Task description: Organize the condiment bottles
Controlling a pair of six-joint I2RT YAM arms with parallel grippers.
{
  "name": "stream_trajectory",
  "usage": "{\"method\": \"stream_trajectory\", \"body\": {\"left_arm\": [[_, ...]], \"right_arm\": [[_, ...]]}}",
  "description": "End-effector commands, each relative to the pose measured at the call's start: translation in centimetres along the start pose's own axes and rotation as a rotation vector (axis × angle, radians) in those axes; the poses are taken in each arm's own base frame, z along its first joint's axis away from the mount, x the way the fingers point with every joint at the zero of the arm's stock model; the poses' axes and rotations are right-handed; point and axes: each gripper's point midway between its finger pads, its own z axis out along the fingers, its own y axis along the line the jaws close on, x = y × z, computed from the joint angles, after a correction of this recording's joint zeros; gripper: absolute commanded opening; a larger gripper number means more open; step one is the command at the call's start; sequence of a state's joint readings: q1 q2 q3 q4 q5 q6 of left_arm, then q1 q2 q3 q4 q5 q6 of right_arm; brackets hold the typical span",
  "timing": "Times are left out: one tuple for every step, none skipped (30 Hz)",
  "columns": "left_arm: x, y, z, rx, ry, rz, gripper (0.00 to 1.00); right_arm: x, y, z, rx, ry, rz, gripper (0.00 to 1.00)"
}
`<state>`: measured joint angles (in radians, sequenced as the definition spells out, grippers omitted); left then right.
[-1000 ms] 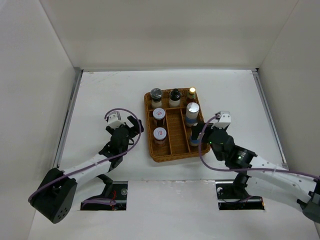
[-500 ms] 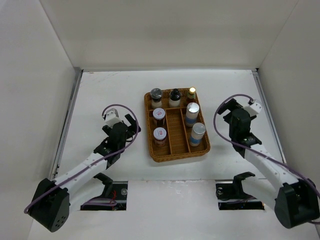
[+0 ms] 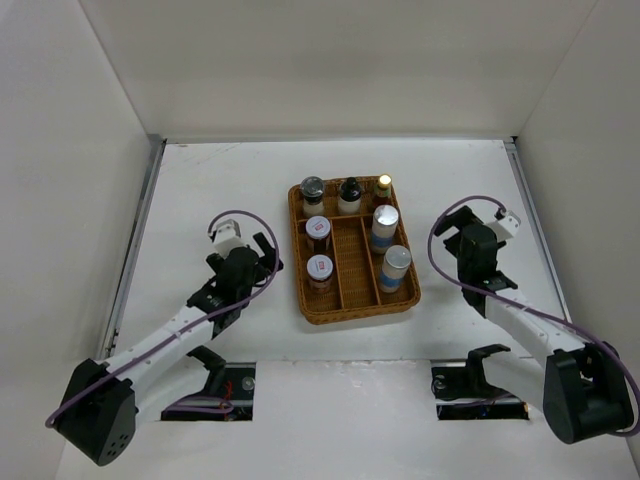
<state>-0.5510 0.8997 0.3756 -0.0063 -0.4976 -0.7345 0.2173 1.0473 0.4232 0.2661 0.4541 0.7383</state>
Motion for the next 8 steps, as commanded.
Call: {"method": "stream_trajectory", "body": {"left_arm": [[-2.1, -2.5, -0.2, 0.057, -0.039, -0.03, 1.0], [-2.0, -2.8, -0.3, 0.067, -0.035, -0.027, 1.0], [-1.9, -3.0, -0.3, 0.072, -0.036, -0.02, 1.0], [-1.9, -3.2, -0.3, 0.076, -0.035, -0.015, 1.0], [-1.9, -3.5, -0.2, 0.078, -0.032, -0.009, 1.0], [-2.1, -3.7, -0.1, 0.076, -0.03, -0.001, 1.0], [-2.3, -3.9, -0.2, 0.079, -0.032, 0.006, 1.0], [-2.6, -4.4, -0.4, 0.097, -0.041, 0.009, 1.0]], "right_arm": [[-1.6, 2.3, 0.1, -0.073, -0.047, 0.061, 1.0], [-1.4, 2.3, 0.2, -0.066, -0.038, 0.06, 1.0], [-1.3, 2.2, 0.3, -0.061, -0.032, 0.058, 1.0], [-1.1, 2.2, 0.5, -0.056, -0.027, 0.054, 1.0], [-0.9, 2.1, 0.6, -0.049, -0.02, 0.05, 1.0], [-0.7, 2.1, 0.8, -0.044, -0.015, 0.046, 1.0], [-0.6, 2.0, 0.9, -0.039, -0.01, 0.043, 1.0], [-0.4, 2.1, 1.0, -0.041, -0.003, 0.039, 1.0]]}}
